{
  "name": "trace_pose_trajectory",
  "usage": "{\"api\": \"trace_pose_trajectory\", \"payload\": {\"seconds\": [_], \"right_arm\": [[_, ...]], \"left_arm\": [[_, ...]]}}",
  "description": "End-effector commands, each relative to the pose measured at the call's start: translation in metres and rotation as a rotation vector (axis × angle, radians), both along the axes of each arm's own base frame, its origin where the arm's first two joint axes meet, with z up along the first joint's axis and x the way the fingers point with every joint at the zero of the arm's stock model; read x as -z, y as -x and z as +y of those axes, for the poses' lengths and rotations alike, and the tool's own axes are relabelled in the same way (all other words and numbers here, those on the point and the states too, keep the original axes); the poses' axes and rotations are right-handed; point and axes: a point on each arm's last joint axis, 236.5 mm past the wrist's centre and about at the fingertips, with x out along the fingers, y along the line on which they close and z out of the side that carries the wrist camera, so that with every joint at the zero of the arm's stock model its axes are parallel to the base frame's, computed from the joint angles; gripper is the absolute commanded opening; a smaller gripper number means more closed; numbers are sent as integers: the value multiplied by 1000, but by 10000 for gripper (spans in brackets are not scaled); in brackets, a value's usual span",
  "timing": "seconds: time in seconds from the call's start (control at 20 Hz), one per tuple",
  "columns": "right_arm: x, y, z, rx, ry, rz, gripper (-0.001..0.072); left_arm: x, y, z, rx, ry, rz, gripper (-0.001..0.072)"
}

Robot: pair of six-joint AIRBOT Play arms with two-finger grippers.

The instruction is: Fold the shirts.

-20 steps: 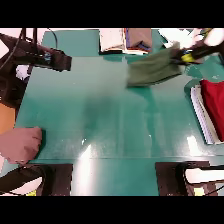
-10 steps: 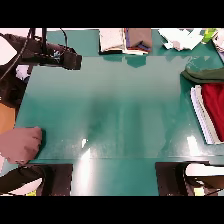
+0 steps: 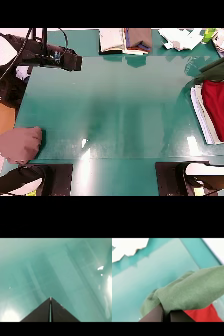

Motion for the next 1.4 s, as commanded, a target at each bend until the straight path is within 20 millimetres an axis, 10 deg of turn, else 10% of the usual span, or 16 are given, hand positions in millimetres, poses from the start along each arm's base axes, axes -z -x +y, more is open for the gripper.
{"api": "trace_pose_trajectory", "payload": {"seconds": [0.0,0.25,0.8,0.85,0.95,1.0,1.2,1.35], "right_arm": [[-23,21,5,-1,49,-20,18],[18,82,-12,46,43,109,18],[202,266,-26,219,-15,624,21],[211,275,-26,232,-24,644,48],[221,285,-29,261,-48,652,490],[219,285,-32,271,-55,642,619],[159,203,-24,191,-81,329,616],[118,116,50,-70,-161,136,614]], "left_arm": [[4,3,1,3,-12,21,31],[11,9,4,10,-33,51,31],[13,11,5,12,-40,64,32],[13,11,4,12,-40,64,31],[13,11,4,12,-39,63,32],[13,11,5,11,-40,62,32],[13,11,4,11,-38,61,32],[13,11,4,11,-38,62,32]]}}
